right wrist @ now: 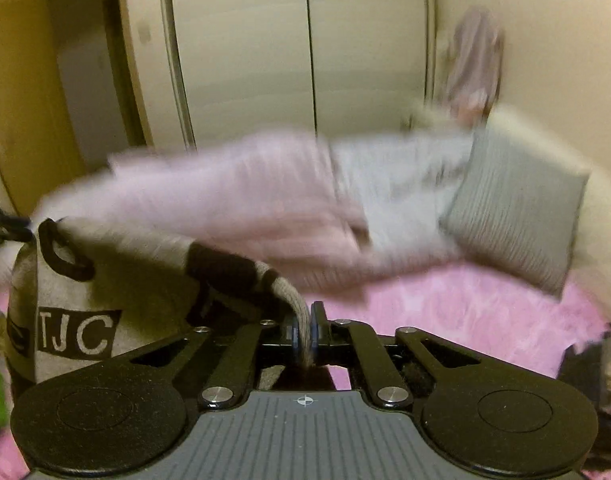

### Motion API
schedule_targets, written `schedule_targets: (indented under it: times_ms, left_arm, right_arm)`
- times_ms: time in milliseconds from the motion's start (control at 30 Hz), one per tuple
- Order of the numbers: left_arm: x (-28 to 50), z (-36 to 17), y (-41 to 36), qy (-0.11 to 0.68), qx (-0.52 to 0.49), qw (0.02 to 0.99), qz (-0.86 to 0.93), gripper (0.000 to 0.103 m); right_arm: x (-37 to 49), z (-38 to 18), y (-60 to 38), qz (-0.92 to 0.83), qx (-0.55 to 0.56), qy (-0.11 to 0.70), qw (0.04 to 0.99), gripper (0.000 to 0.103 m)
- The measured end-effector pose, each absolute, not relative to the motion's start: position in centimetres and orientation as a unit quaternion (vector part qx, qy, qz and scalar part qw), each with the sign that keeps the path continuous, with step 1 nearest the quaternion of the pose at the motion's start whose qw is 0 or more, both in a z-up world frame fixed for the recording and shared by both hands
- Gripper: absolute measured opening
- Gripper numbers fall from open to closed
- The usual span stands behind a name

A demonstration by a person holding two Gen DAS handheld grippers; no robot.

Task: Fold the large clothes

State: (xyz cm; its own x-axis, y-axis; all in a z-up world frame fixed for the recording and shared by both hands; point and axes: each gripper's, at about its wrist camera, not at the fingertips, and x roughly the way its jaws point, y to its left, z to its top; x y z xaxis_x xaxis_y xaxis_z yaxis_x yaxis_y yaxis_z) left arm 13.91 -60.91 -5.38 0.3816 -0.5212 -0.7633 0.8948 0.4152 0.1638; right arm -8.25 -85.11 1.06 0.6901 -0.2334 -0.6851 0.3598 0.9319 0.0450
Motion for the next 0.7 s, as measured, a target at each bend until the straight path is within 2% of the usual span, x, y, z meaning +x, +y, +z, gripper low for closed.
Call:
schedule_targets:
  times_ms: [33,167,300,500,700]
  left_arm:
    - [15.0,-9.0,-61.9,0.353,0.271,0.783,-0.434,0.028]
    - [14.1,-18.2,-59.7,0.420,0.234,0.785,-0.391,0.028]
    - [10.4,-23.4,-54.2,0.478,0.219,0.777,-0.346,0.028]
    - [2.8,-26.5,-47.1,0.535,0.177,0.763,-0.316,0.033]
    - [-5.4,-28.7,-43.6,0.572,0.154,0.727,-0.348,0.036]
  right_arm:
    - [-6.7,-2.2,-86.5,-0.171,0.085,0.376,0.907,0.041]
    - [-5.4,-11.5,-88.7,-0.158,0.109,0.424,0.885,0.042]
    - [-8.7,-17.7,-87.7,-0.126,0.137,0.469,0.863,0.042]
    - [-16.0,-20.7,-84.7,-0.122,0.177,0.510,0.833,0.042]
    - [-25.3,-21.7,-80.5,-0.143,0.196,0.533,0.811,0.042]
